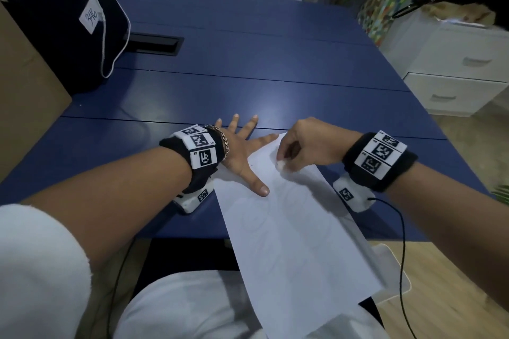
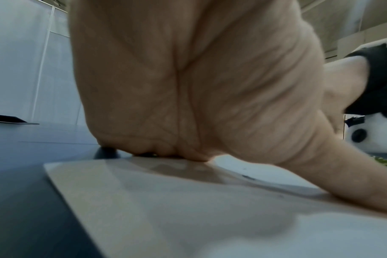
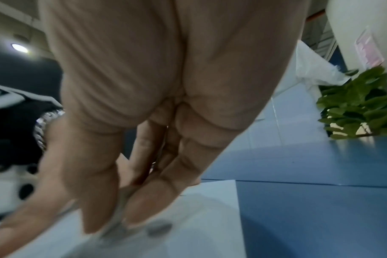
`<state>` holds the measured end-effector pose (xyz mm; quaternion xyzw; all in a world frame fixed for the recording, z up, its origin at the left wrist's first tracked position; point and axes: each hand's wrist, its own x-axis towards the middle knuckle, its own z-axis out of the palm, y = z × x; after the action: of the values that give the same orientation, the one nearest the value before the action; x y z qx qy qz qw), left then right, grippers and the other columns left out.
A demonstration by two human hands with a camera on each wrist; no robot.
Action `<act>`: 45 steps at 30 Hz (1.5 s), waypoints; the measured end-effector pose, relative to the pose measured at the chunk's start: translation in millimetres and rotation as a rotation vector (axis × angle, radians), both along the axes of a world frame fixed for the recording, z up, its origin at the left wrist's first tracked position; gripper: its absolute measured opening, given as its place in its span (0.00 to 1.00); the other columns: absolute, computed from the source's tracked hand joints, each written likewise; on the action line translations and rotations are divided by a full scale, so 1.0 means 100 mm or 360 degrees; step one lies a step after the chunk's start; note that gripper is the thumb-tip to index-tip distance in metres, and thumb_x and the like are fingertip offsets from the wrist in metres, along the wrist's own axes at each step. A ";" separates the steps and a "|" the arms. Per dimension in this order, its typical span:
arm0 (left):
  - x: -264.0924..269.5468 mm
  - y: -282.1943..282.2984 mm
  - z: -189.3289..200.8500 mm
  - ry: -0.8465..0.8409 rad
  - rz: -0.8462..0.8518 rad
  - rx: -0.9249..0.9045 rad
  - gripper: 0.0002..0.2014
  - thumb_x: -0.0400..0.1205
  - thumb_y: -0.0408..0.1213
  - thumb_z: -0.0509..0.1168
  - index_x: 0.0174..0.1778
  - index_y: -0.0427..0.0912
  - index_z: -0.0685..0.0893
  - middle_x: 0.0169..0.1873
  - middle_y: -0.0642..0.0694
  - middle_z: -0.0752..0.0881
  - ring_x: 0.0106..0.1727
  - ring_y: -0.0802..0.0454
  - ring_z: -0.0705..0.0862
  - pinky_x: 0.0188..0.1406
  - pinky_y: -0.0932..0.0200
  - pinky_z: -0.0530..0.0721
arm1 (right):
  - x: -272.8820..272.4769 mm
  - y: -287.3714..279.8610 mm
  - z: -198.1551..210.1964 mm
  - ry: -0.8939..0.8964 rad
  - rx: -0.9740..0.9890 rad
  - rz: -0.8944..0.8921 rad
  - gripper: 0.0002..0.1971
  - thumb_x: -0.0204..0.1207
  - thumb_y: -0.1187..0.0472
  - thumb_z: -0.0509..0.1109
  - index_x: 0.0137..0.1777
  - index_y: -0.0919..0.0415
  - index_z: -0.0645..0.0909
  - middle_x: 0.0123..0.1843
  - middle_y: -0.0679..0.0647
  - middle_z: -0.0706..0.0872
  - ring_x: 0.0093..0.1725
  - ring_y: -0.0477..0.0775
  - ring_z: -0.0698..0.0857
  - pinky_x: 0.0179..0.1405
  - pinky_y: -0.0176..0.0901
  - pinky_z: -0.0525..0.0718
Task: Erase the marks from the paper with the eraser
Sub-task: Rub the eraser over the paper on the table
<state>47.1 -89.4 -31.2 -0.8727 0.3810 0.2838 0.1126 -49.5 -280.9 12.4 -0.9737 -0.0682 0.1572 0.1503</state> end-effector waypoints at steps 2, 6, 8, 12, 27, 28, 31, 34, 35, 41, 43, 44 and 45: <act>0.00 0.01 0.00 -0.0010 -0.0002 -0.0003 0.74 0.48 0.93 0.67 0.81 0.84 0.24 0.86 0.52 0.16 0.88 0.31 0.19 0.84 0.16 0.30 | -0.04 0.00 0.03 0.0134 0.0020 0.0076 0.09 0.69 0.53 0.84 0.49 0.43 0.95 0.40 0.38 0.92 0.41 0.34 0.88 0.39 0.21 0.80; 0.00 0.02 -0.02 0.0000 -0.0003 -0.0052 0.75 0.46 0.94 0.66 0.80 0.85 0.23 0.86 0.52 0.16 0.88 0.31 0.19 0.83 0.16 0.29 | 0.09 -0.09 -0.05 -0.0239 0.0034 -0.0143 0.10 0.72 0.57 0.83 0.52 0.47 0.95 0.42 0.41 0.93 0.45 0.43 0.91 0.41 0.27 0.82; 0.00 0.02 -0.02 0.0005 0.0001 -0.0041 0.75 0.46 0.94 0.67 0.80 0.85 0.23 0.86 0.52 0.16 0.88 0.31 0.19 0.83 0.16 0.29 | 0.07 -0.09 -0.08 -0.0306 0.0054 -0.0166 0.09 0.72 0.57 0.81 0.52 0.48 0.94 0.43 0.42 0.93 0.47 0.46 0.91 0.47 0.35 0.87; -0.01 0.01 -0.01 0.0008 -0.0007 -0.0039 0.74 0.48 0.93 0.67 0.81 0.84 0.24 0.86 0.52 0.16 0.88 0.31 0.19 0.83 0.16 0.30 | -0.13 0.01 0.01 0.0011 0.0002 0.0102 0.08 0.70 0.51 0.83 0.50 0.44 0.94 0.40 0.39 0.93 0.43 0.39 0.89 0.44 0.31 0.84; -0.09 -0.10 0.01 -0.0045 -0.0178 -0.0323 0.70 0.59 0.85 0.74 0.92 0.70 0.42 0.94 0.50 0.34 0.93 0.33 0.30 0.86 0.16 0.38 | -0.36 -0.26 0.08 0.0014 -0.0067 -0.0080 0.07 0.71 0.53 0.82 0.49 0.48 0.94 0.40 0.40 0.93 0.42 0.38 0.88 0.48 0.41 0.88; -0.08 -0.10 -0.02 -0.0044 -0.0187 -0.0275 0.70 0.58 0.87 0.72 0.90 0.74 0.37 0.94 0.50 0.31 0.92 0.31 0.30 0.85 0.17 0.36 | -0.33 -0.26 0.09 0.0022 -0.0078 -0.0071 0.07 0.71 0.53 0.82 0.48 0.47 0.94 0.40 0.41 0.93 0.42 0.39 0.88 0.49 0.41 0.88; -0.04 -0.08 -0.11 -0.0059 -0.0178 -0.0256 0.71 0.54 0.93 0.65 0.86 0.80 0.30 0.92 0.51 0.26 0.91 0.29 0.28 0.84 0.17 0.32 | -0.25 -0.20 0.09 -0.0045 -0.0039 -0.0067 0.07 0.72 0.54 0.80 0.49 0.47 0.93 0.40 0.42 0.92 0.43 0.42 0.88 0.48 0.42 0.88; -0.03 -0.07 -0.14 -0.0063 -0.0168 -0.0211 0.72 0.51 0.95 0.60 0.85 0.79 0.27 0.90 0.51 0.23 0.91 0.29 0.26 0.84 0.16 0.30 | -0.18 -0.13 0.02 -0.0205 -0.0055 -0.0076 0.08 0.74 0.58 0.79 0.53 0.51 0.93 0.43 0.43 0.92 0.44 0.48 0.88 0.48 0.43 0.87; -0.03 -0.07 -0.14 -0.0058 -0.0168 -0.0197 0.72 0.51 0.95 0.60 0.85 0.79 0.26 0.90 0.51 0.22 0.91 0.29 0.25 0.84 0.17 0.30 | -0.18 -0.11 0.00 -0.0241 -0.0072 -0.0095 0.09 0.74 0.58 0.79 0.53 0.52 0.93 0.44 0.45 0.92 0.45 0.49 0.88 0.48 0.44 0.87; -0.03 -0.06 -0.16 -0.0031 -0.0120 -0.0196 0.72 0.49 0.95 0.60 0.83 0.82 0.25 0.88 0.53 0.19 0.89 0.30 0.22 0.83 0.17 0.28 | -0.33 -0.01 -0.07 -0.0208 -0.0080 0.0178 0.08 0.72 0.59 0.77 0.50 0.49 0.93 0.38 0.44 0.88 0.36 0.44 0.83 0.35 0.34 0.79; -0.02 -0.07 -0.15 -0.0017 -0.0088 -0.0168 0.73 0.48 0.96 0.61 0.82 0.82 0.24 0.88 0.53 0.18 0.88 0.31 0.20 0.82 0.17 0.27 | -0.25 -0.05 -0.05 -0.0226 -0.0106 0.0144 0.09 0.72 0.59 0.77 0.52 0.50 0.93 0.39 0.44 0.89 0.37 0.43 0.84 0.38 0.35 0.82; -0.02 -0.08 -0.15 -0.0018 -0.0078 -0.0154 0.74 0.47 0.96 0.60 0.82 0.82 0.23 0.87 0.53 0.17 0.88 0.31 0.19 0.83 0.17 0.27 | -0.21 -0.07 -0.05 -0.0256 -0.0115 0.0079 0.10 0.72 0.59 0.77 0.53 0.52 0.93 0.41 0.45 0.90 0.39 0.46 0.85 0.42 0.41 0.86; -0.02 -0.08 -0.15 -0.0022 -0.0071 -0.0140 0.74 0.46 0.96 0.60 0.82 0.81 0.23 0.87 0.52 0.17 0.88 0.30 0.19 0.83 0.17 0.28 | -0.17 -0.09 -0.05 -0.0290 -0.0121 0.0015 0.10 0.73 0.59 0.77 0.53 0.53 0.93 0.42 0.47 0.91 0.41 0.50 0.87 0.45 0.46 0.88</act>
<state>44.9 -97.7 -46.1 -0.8701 0.4117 0.2580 0.0832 -66.6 -289.7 7.7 -0.9886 -0.0803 0.0712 0.1057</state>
